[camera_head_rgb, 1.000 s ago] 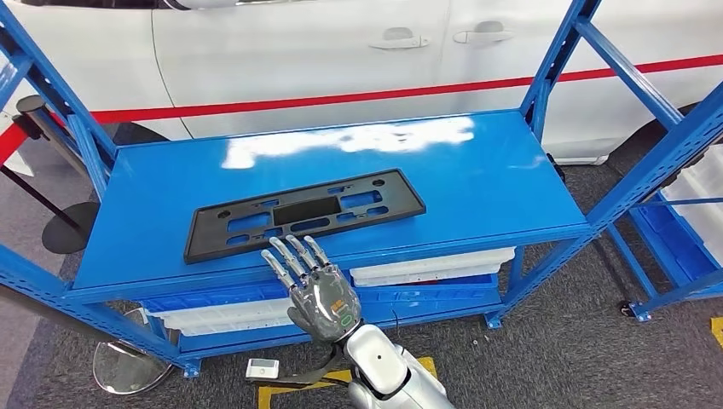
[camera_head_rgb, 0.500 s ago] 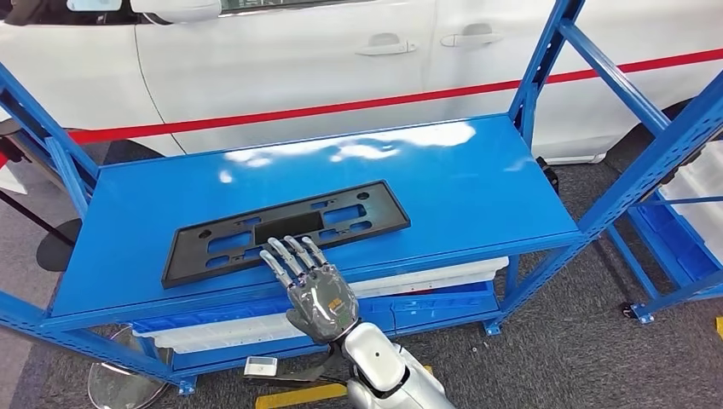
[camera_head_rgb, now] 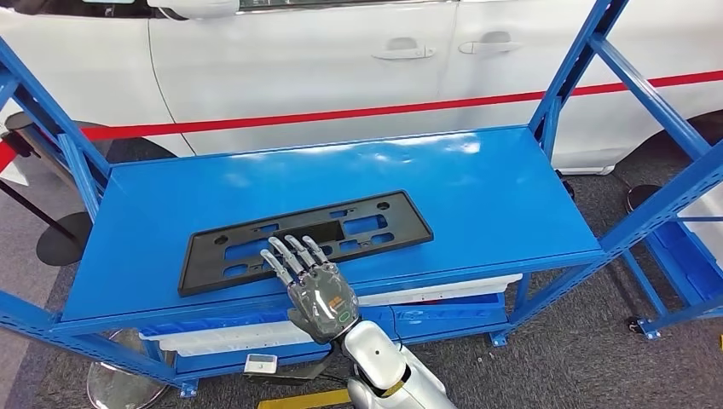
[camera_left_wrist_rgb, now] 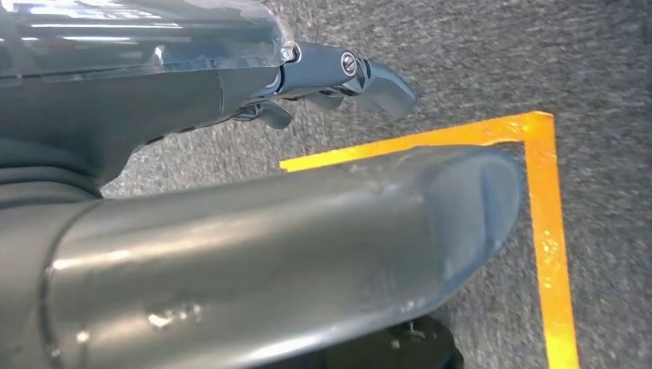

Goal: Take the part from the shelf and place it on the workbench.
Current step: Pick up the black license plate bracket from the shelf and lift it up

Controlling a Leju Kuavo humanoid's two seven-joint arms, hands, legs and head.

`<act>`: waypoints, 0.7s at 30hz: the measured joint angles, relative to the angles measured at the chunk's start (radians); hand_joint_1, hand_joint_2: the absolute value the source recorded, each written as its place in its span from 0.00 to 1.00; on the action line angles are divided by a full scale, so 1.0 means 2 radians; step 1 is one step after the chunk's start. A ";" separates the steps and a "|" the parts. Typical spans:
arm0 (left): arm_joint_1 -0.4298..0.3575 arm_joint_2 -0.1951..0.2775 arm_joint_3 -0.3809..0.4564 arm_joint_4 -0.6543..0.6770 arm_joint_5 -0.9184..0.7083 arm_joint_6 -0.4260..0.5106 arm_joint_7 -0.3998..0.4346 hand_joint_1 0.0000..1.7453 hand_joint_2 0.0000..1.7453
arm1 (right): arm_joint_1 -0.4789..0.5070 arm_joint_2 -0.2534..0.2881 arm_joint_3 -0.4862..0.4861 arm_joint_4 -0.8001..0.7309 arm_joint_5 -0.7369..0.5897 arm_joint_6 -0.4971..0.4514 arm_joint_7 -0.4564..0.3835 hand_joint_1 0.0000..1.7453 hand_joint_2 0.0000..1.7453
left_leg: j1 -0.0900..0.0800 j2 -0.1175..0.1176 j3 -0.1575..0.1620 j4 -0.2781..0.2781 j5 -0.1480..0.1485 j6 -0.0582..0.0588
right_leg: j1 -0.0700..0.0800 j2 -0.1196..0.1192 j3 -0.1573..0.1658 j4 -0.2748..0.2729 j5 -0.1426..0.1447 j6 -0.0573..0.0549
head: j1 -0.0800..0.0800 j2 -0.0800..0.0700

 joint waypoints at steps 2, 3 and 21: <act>-0.001 -0.001 0.000 0.000 -0.001 0.000 0.000 0.00 0.00 | -0.001 0.000 0.000 0.000 -0.002 0.002 0.001 0.00 1.00 | -0.001 0.000 0.003 0.000 -0.004 -0.006 | 0.003 0.000 0.014 -0.037 0.010 -0.005 | 0.000 0.000; -0.001 -0.002 0.000 0.001 -0.001 0.000 0.000 0.00 0.00 | -0.001 0.000 0.000 0.000 -0.002 0.003 0.002 0.00 1.00 | -0.001 0.000 0.003 -0.001 -0.006 -0.009 | 0.004 0.001 0.016 -0.040 0.007 -0.007 | 0.000 0.000; 0.000 -0.002 0.002 0.001 -0.020 -0.001 -0.002 0.00 0.00 | -0.012 0.004 -0.014 0.038 0.011 0.002 0.012 0.00 1.00 | -0.001 0.002 -0.019 0.001 0.015 -0.006 | 0.003 0.002 0.050 -0.041 -0.027 -0.002 | 0.000 0.000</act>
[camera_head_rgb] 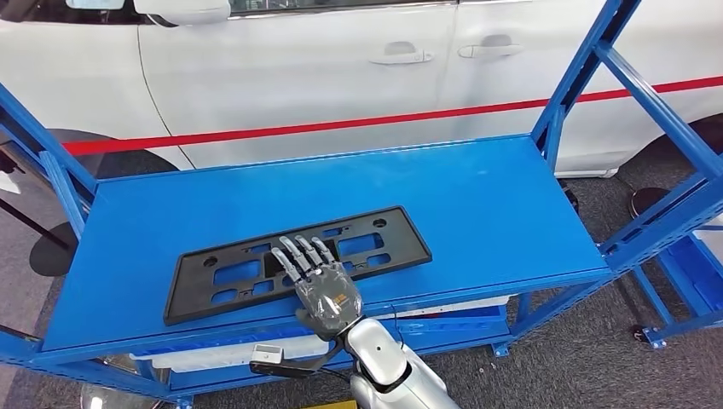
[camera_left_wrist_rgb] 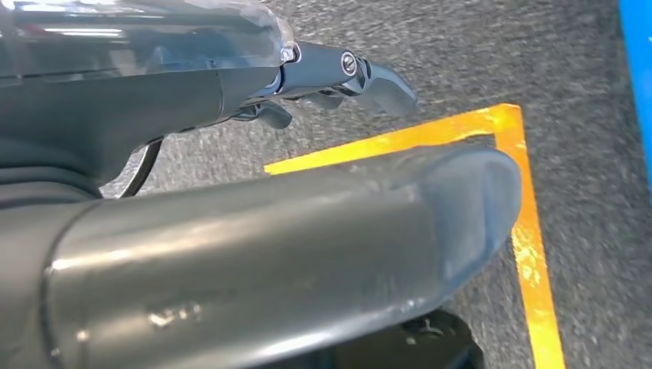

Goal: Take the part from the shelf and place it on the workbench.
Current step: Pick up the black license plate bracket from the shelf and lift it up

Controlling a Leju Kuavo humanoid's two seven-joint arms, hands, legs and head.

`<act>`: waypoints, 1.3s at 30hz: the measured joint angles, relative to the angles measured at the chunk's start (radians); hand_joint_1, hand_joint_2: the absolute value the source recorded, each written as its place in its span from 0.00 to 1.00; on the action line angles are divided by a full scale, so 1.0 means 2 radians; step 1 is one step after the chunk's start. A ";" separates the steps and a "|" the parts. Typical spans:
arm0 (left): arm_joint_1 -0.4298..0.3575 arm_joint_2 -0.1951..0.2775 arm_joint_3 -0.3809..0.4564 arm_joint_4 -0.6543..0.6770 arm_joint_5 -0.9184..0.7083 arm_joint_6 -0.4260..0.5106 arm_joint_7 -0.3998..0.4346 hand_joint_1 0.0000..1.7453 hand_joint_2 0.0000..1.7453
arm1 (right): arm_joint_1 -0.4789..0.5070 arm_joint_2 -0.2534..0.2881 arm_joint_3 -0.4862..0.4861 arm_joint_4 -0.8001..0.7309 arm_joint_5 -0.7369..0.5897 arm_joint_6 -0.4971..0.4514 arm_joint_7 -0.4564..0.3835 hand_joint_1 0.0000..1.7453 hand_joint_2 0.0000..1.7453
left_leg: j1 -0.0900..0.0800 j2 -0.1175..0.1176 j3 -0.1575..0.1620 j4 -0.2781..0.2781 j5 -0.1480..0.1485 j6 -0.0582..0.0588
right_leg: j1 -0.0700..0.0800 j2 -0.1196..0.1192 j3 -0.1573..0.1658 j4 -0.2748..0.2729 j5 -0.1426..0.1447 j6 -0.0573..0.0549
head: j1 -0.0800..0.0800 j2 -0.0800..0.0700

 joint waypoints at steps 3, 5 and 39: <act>-0.002 0.000 0.000 0.000 -0.005 0.001 -0.001 0.00 0.00 | -0.005 0.001 0.000 0.012 0.007 0.000 0.000 0.00 1.00 | 0.001 0.000 0.004 -0.003 -0.001 0.006 | -0.002 -0.001 -0.038 0.072 -0.034 0.006 | 0.003 0.000; -0.002 0.000 0.000 0.000 -0.006 0.001 -0.001 0.00 0.00 | -0.006 0.001 0.000 0.020 0.009 0.000 0.000 0.00 1.00 | 0.001 0.000 0.006 -0.003 -0.003 0.009 | -0.003 -0.001 -0.075 0.128 -0.046 0.007 | 0.004 0.000; -0.008 0.003 0.000 0.000 -0.031 -0.006 -0.008 0.00 0.00 | -0.092 0.012 -0.003 0.094 0.046 0.064 0.060 0.95 1.00 | -0.004 0.000 0.009 -0.003 -0.005 -0.006 | 0.002 0.001 -0.022 -0.003 0.028 -0.009 | 0.003 0.000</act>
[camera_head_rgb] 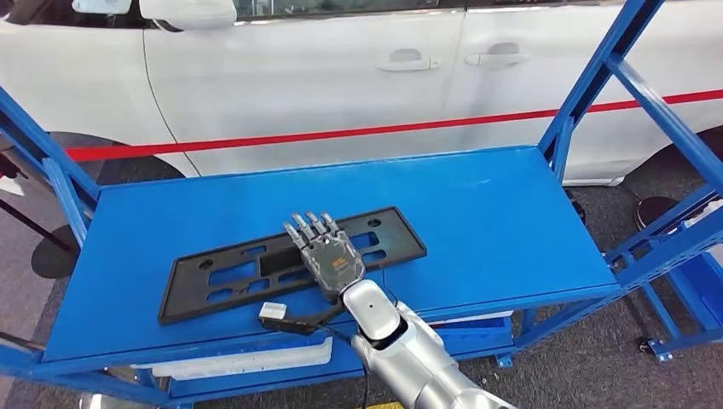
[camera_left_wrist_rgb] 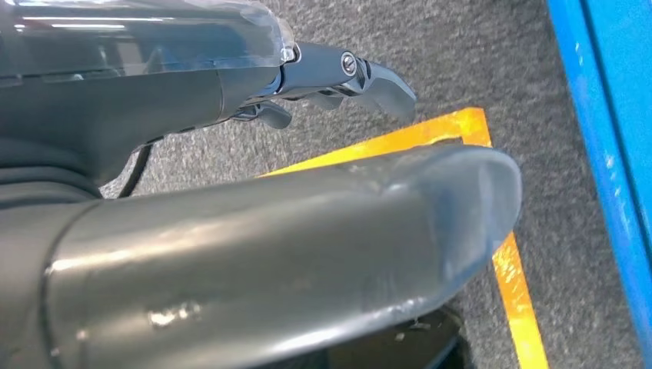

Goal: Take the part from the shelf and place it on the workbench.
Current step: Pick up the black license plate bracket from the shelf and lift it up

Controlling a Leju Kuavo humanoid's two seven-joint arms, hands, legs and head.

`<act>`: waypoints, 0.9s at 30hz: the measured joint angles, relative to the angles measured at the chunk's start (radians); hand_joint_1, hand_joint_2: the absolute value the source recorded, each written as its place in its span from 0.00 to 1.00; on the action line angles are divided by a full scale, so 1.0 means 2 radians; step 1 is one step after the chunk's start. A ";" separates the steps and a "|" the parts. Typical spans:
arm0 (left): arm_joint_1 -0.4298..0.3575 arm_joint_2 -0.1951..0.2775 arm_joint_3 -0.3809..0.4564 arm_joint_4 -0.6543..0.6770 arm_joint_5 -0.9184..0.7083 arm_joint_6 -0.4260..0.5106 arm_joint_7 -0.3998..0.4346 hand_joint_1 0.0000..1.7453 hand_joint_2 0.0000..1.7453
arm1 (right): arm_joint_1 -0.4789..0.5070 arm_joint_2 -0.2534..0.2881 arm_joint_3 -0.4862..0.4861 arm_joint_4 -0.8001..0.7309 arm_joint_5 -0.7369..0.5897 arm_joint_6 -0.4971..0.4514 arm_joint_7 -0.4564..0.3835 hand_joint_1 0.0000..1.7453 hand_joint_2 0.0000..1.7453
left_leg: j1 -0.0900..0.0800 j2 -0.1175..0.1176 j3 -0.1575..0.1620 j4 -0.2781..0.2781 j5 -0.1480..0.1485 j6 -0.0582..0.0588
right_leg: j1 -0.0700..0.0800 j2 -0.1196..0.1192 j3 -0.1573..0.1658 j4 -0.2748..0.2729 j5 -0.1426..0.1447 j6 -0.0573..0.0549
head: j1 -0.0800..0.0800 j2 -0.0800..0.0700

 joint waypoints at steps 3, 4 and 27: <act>-0.001 0.000 0.000 0.000 -0.001 -0.001 0.000 0.00 0.00 | -0.010 0.000 -0.011 0.010 0.000 0.003 -0.002 0.98 1.00 | 0.002 0.000 0.000 -0.003 0.003 0.009 | -0.002 0.000 -0.026 0.049 -0.022 0.009 | 0.001 0.000; -0.001 0.000 0.000 0.000 -0.002 -0.001 0.000 0.00 0.00 | -0.012 0.000 -0.019 0.016 0.000 0.004 -0.005 0.98 1.00 | 0.002 0.000 0.002 -0.004 0.002 0.010 | -0.003 -0.001 -0.028 0.049 -0.021 0.011 | 0.002 0.000; -0.001 0.001 0.004 0.000 -0.004 -0.004 0.000 0.00 0.00 | -0.022 0.005 -0.057 0.047 -0.007 0.013 -0.021 0.98 1.00 | 0.006 0.002 0.003 -0.008 0.006 0.011 | -0.001 0.000 -0.019 0.043 -0.029 0.010 | 0.002 0.000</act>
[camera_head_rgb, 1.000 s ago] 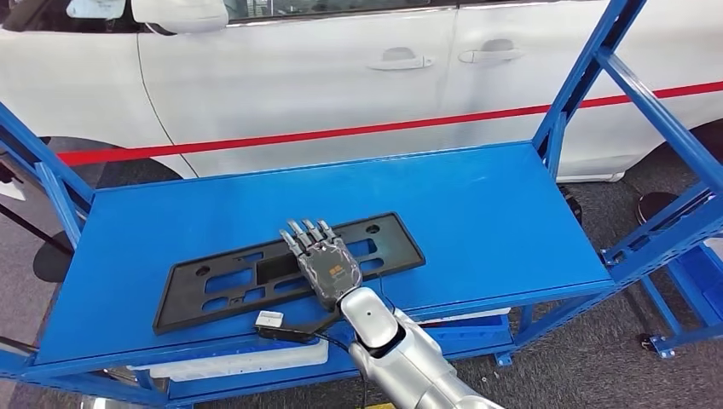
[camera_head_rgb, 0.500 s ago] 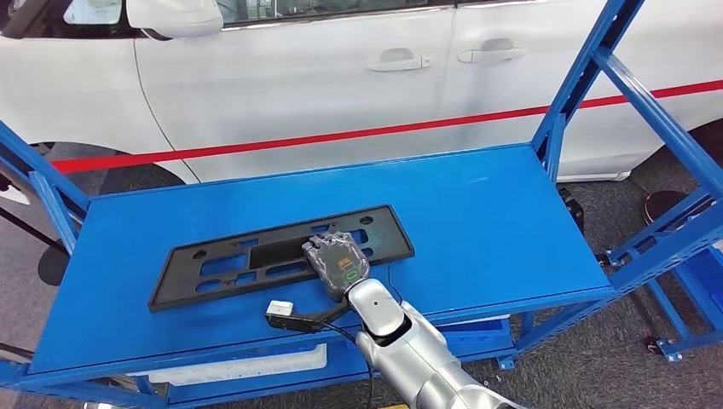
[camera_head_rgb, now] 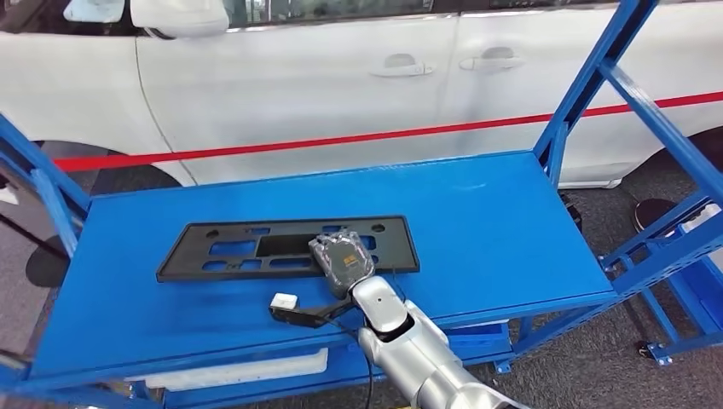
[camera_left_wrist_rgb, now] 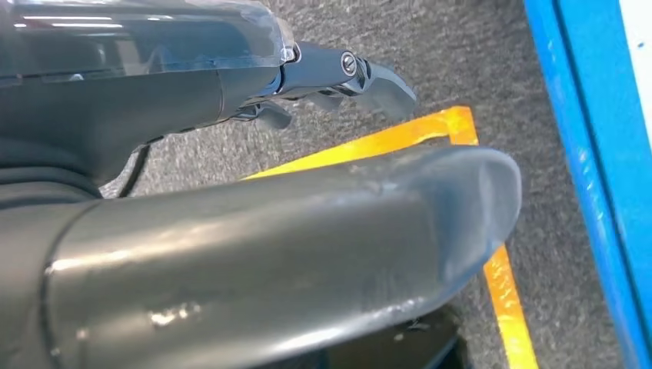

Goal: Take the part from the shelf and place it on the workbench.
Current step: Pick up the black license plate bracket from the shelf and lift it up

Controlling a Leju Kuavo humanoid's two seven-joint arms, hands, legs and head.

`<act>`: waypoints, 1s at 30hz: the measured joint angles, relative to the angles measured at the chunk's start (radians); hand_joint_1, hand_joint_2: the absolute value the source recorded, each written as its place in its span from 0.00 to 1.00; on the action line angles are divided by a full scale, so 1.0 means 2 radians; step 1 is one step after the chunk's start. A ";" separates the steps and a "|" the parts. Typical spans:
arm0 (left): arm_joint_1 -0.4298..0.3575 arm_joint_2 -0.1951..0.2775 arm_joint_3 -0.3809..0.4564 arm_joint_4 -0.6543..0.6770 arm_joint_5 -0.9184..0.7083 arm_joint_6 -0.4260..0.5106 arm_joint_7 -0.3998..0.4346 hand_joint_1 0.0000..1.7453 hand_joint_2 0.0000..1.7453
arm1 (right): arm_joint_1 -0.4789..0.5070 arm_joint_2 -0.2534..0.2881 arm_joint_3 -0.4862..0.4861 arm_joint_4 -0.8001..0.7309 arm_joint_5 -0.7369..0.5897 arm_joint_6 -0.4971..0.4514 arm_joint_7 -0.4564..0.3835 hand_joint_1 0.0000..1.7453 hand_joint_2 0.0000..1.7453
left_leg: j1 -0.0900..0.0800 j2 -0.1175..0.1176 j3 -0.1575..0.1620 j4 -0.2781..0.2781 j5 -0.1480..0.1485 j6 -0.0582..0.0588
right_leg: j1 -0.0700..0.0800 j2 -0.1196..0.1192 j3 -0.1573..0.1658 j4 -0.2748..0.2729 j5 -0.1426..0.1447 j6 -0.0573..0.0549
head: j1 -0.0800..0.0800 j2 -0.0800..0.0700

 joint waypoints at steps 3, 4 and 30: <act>0.000 0.000 0.001 0.000 0.000 -0.001 -0.001 0.00 0.00 | 0.002 -0.001 -0.004 0.003 -0.003 -0.002 -0.006 0.99 1.00 | 0.000 0.000 -0.002 0.000 0.000 0.001 | -0.004 0.000 -0.045 0.090 -0.037 0.005 | 0.002 0.000; 0.000 0.000 0.002 0.000 0.000 -0.001 -0.001 0.00 0.00 | 0.003 -0.001 -0.005 0.003 -0.005 -0.005 -0.009 0.99 1.00 | 0.000 0.000 -0.001 0.000 0.000 0.001 | -0.006 -0.001 -0.049 0.097 -0.033 0.006 | 0.002 0.000; 0.010 -0.007 0.050 0.000 0.018 0.021 0.003 0.00 0.00 | 0.175 -0.021 -0.053 -0.492 -0.589 0.034 -0.222 1.00 1.00 | -0.001 -0.001 0.005 0.001 -0.009 -0.002 | -0.001 -0.002 0.010 -0.017 0.005 0.001 | -0.004 0.000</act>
